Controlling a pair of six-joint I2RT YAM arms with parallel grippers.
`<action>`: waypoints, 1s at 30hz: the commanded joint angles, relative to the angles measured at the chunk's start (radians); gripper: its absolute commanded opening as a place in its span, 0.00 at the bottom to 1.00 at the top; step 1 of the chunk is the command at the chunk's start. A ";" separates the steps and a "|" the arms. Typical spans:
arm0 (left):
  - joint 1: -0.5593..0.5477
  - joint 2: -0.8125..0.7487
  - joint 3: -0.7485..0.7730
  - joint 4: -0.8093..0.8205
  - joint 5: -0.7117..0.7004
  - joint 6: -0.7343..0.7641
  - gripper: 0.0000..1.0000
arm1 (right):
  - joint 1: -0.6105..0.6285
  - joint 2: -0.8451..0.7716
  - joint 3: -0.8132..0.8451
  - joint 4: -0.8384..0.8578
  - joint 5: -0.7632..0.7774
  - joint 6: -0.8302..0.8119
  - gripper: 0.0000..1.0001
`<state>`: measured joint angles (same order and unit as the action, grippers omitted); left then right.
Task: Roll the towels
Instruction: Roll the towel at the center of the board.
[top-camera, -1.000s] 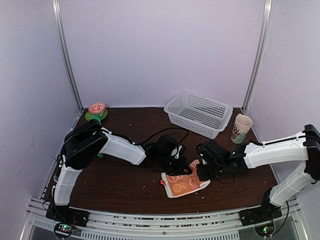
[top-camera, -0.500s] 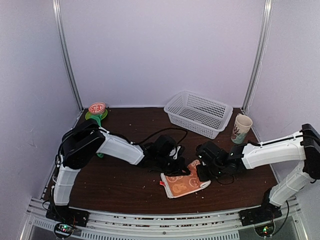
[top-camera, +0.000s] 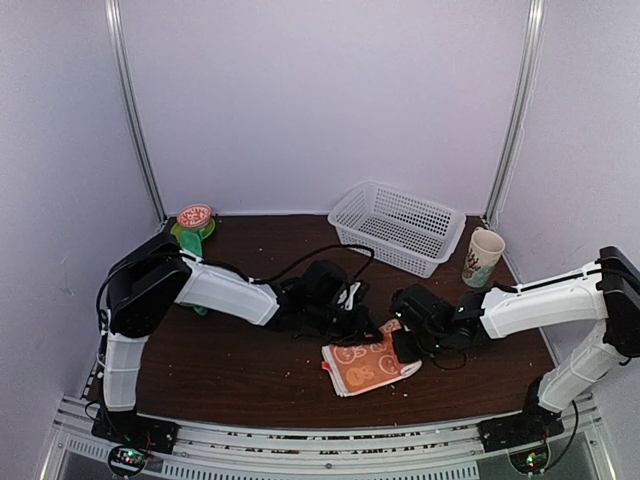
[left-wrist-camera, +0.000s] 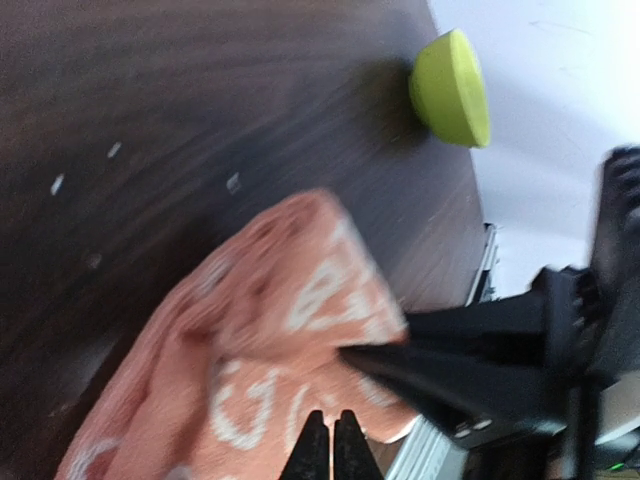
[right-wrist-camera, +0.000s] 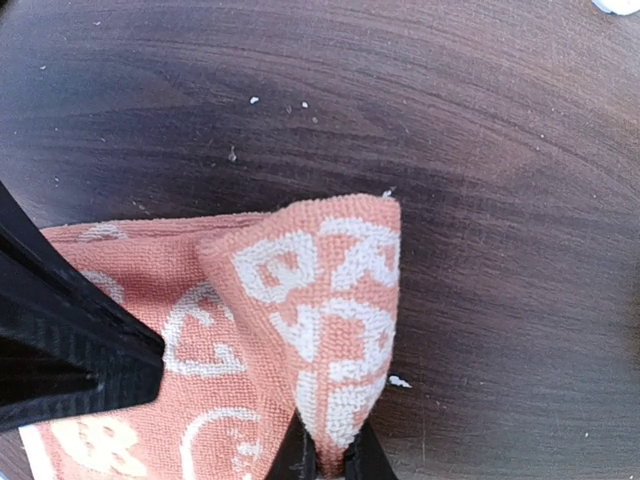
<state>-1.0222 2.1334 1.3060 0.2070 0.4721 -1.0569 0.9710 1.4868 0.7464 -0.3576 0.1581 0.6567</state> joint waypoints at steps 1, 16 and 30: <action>-0.003 0.029 0.094 0.019 0.012 0.013 0.04 | 0.006 0.003 -0.018 0.029 0.017 0.001 0.00; -0.003 0.112 0.149 -0.075 0.000 0.024 0.01 | 0.006 -0.029 -0.019 0.018 0.010 0.004 0.00; 0.002 0.154 0.157 -0.098 -0.040 0.036 0.00 | 0.018 -0.021 0.019 0.025 -0.058 0.007 0.06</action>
<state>-1.0222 2.2532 1.4605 0.0929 0.4488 -1.0378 0.9745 1.4811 0.7364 -0.3401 0.1356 0.6582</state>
